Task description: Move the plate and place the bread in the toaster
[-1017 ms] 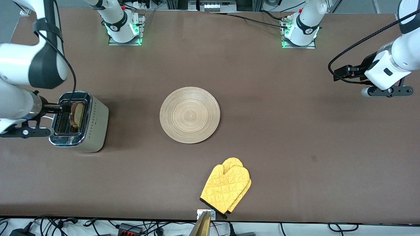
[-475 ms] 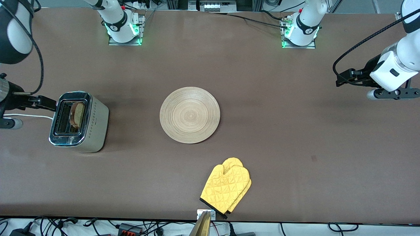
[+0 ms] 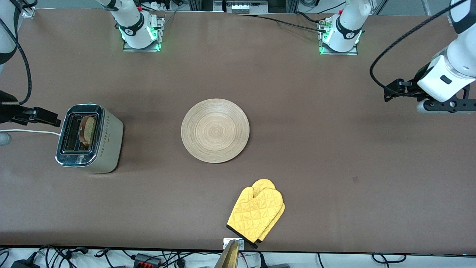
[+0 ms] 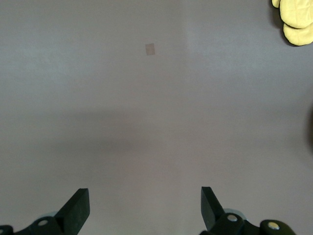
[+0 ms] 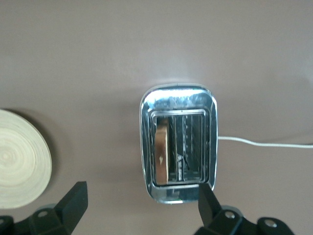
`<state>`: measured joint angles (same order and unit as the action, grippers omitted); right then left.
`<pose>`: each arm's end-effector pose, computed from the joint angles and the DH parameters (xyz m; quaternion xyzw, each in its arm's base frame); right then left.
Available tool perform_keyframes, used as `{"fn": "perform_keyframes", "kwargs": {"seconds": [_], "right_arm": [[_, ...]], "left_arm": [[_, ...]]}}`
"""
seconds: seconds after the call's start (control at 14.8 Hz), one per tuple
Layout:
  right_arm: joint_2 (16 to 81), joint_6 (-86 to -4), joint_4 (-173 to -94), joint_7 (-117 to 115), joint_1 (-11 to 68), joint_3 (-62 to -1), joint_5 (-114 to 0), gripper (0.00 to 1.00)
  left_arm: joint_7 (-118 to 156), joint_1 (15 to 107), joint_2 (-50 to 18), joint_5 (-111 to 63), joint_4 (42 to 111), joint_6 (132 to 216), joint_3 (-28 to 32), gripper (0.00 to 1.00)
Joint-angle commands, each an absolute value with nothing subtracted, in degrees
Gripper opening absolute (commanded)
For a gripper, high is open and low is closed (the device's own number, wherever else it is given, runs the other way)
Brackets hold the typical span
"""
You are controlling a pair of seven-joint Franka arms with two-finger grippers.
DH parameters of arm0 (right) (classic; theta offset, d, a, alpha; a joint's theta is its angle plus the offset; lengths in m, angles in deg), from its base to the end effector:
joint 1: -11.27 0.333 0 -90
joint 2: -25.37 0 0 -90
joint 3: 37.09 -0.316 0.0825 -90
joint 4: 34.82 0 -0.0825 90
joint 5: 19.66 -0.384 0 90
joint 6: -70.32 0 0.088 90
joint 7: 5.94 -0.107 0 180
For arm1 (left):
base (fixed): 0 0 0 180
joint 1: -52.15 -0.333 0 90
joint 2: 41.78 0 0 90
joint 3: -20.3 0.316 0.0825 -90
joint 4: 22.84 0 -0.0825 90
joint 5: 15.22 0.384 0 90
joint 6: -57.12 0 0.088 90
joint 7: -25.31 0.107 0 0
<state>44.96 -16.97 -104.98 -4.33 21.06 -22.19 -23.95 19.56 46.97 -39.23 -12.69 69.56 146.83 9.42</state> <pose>0.6484 -0.0186 0.5821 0.9996 -0.0228 -0.0164 0.0049 0.5617 -0.0491 0.5800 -0.9988 0.0006 0.0433 0.0223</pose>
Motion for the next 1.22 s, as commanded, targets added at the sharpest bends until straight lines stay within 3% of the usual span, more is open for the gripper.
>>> {"fn": "perform_keyframes", "kwargs": {"seconds": [0.0,0.07,0.41,0.81,1.15], "right_arm": [[42.08,-18.97,-107.31,-4.36,12.11,-30.80,-25.20,1.00],[41.37,-20.02,-108.11,-4.36,9.02,-34.59,-24.67,1.00],[38.92,-19.94,-111.26,-4.36,9.16,-35.33,-21.24,1.00],[26.62,-28.46,-130.51,-4.36,8.99,-35.33,-20.19,1.00],[24.49,-25.05,-131.76,-4.36,9.07,-35.42,-20.19,1.00]], "left_arm": [[20.83,46.17,-39.93,-11.35,70.15,146.95,8.70,1.00],[20.74,46.08,-39.93,-12.22,70.41,147.03,8.70,1.00],[23.37,43.01,-39.76,-18.12,70.15,146.95,8.79,1.00],[23.38,43.01,-39.58,-18.03,69.80,145.98,8.61,1.00],[23.38,43.27,-39.58,-18.03,69.71,145.98,8.61,1.00]]}}
